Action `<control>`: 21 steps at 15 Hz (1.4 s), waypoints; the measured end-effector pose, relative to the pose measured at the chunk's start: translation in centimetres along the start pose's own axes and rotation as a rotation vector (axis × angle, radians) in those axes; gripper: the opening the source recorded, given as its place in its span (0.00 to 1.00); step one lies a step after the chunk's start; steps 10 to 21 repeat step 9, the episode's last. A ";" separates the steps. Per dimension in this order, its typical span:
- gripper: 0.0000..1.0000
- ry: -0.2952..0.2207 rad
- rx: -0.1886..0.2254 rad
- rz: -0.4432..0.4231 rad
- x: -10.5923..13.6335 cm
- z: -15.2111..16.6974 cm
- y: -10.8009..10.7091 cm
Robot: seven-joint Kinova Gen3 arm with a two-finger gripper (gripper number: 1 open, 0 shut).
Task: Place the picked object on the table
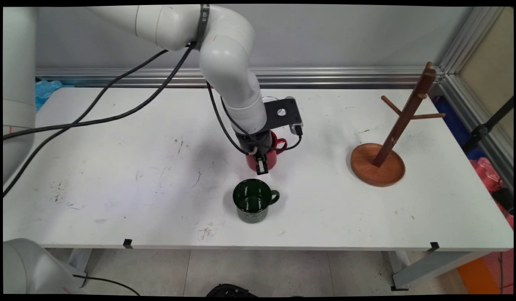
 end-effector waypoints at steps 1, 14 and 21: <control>1.00 0.000 -0.002 -0.002 0.1 0.1 0.0; 1.00 0.016 -0.015 -0.003 0.6 0.1 0.3; 1.00 0.016 -0.015 -0.003 0.6 0.1 0.3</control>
